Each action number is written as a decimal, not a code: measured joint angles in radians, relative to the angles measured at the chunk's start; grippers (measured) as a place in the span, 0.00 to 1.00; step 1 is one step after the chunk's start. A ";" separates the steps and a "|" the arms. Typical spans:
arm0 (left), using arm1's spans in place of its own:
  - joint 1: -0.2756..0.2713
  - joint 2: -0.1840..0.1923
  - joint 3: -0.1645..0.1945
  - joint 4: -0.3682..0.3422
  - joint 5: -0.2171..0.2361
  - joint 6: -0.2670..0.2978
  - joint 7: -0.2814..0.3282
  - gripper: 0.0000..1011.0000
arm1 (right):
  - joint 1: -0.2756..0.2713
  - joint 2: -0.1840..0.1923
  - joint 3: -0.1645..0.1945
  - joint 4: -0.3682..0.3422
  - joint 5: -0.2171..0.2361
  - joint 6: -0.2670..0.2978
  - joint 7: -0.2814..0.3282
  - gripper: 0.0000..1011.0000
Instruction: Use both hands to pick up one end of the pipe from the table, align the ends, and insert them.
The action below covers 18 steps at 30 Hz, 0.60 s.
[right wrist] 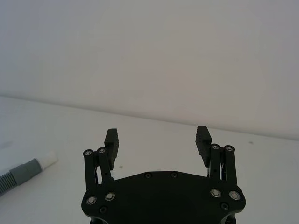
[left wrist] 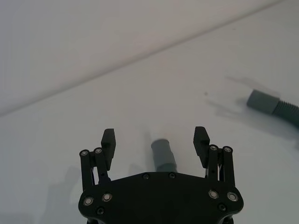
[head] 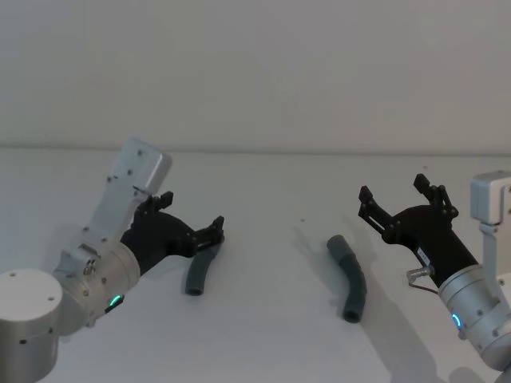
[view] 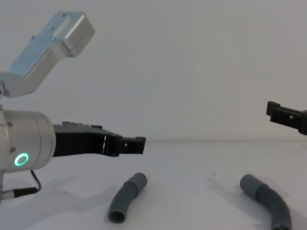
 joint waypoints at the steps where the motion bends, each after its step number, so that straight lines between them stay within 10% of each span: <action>1: -0.001 0.001 0.001 -0.002 0.000 0.012 0.000 0.99 | 0.000 0.000 0.000 0.000 0.000 0.000 0.000 0.99; 18: -0.021 -0.009 0.019 0.001 0.001 0.159 0.001 0.99 | 0.000 0.000 0.000 0.000 0.000 0.000 0.000 0.99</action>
